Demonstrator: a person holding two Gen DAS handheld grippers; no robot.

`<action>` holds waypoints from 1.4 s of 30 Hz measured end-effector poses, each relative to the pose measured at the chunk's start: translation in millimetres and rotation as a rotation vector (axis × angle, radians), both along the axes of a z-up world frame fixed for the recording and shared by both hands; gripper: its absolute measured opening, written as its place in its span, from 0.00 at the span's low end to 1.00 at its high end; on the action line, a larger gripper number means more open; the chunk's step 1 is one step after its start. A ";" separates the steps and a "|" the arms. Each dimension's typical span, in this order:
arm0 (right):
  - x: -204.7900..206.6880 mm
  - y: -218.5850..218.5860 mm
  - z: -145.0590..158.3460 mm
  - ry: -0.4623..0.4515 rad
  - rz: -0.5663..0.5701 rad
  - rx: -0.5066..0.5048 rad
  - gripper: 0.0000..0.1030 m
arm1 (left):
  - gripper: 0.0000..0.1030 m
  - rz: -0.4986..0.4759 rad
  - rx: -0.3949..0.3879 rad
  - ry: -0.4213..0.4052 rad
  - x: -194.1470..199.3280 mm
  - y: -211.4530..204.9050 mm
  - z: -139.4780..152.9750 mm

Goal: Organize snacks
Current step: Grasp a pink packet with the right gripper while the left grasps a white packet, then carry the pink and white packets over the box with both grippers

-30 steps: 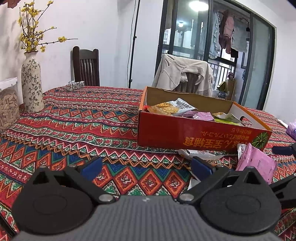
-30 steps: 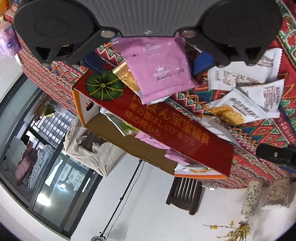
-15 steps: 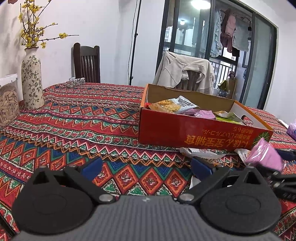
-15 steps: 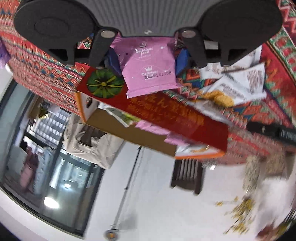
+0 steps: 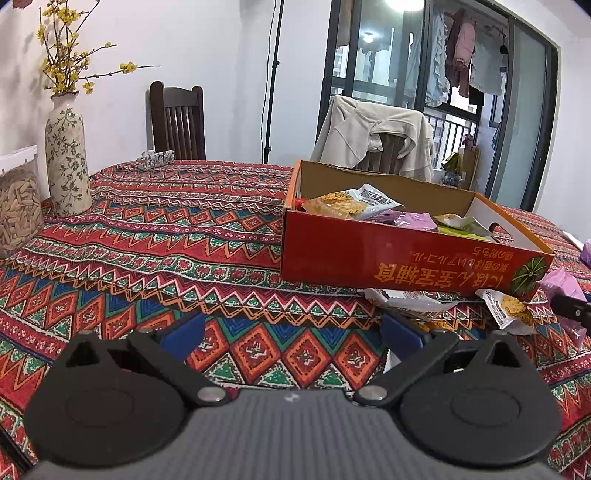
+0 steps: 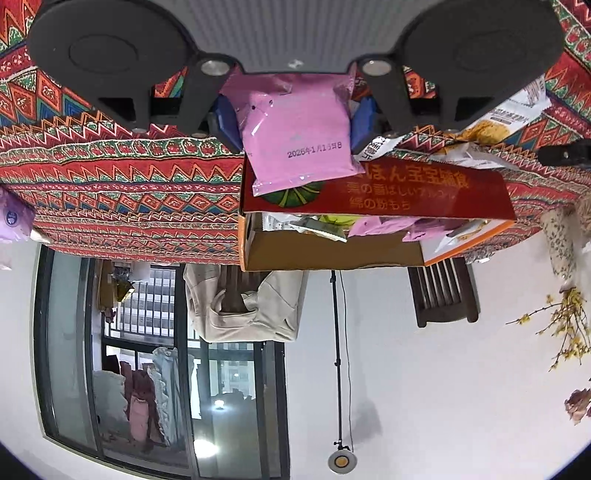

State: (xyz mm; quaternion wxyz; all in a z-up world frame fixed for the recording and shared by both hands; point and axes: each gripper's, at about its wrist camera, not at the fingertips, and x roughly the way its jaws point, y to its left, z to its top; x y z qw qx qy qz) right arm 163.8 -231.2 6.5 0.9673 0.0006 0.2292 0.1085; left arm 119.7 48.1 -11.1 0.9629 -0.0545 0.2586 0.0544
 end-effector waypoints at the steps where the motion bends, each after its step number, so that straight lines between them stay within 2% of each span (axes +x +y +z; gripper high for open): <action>1: 0.4 -1.5 -0.3 0.002 -0.004 0.006 0.59 | 1.00 -0.004 0.006 -0.002 -0.3 -1.3 1.5; 9: 5.0 -7.5 -1.4 0.016 -0.046 0.049 0.59 | 1.00 -0.067 0.055 -0.017 8.8 -25.5 28.1; 14: 7.6 -15.6 -2.9 0.026 -0.091 0.078 0.59 | 1.00 -0.101 0.090 0.029 32.3 -46.2 39.3; 17: 10.2 -20.8 -3.9 0.031 -0.122 0.103 0.59 | 1.00 -0.110 0.091 0.088 52.6 -55.2 37.0; 21: 13.4 -28.8 -6.2 0.041 -0.159 0.136 0.59 | 1.00 -0.098 0.087 0.206 84.7 -66.0 27.9; 27: 13.8 -36.5 -8.3 0.047 -0.173 0.174 0.59 | 1.00 -0.054 0.090 0.366 118.2 -77.0 10.2; 32: 12.4 -40.6 -9.5 0.050 -0.165 0.197 0.59 | 0.99 -0.015 0.083 0.423 127.8 -78.2 -2.8; 38: 13.0 -43.1 -9.5 0.055 -0.161 0.219 0.59 | 0.71 -0.028 0.048 0.422 129.3 -78.0 -4.8; 40: 13.5 -42.6 -9.6 0.054 -0.160 0.220 0.59 | 0.51 -0.045 0.048 0.412 125.8 -80.0 -2.0; 42: 13.3 -42.4 -10.3 0.054 -0.160 0.221 0.59 | 0.51 -0.050 0.041 0.403 122.6 -80.6 1.6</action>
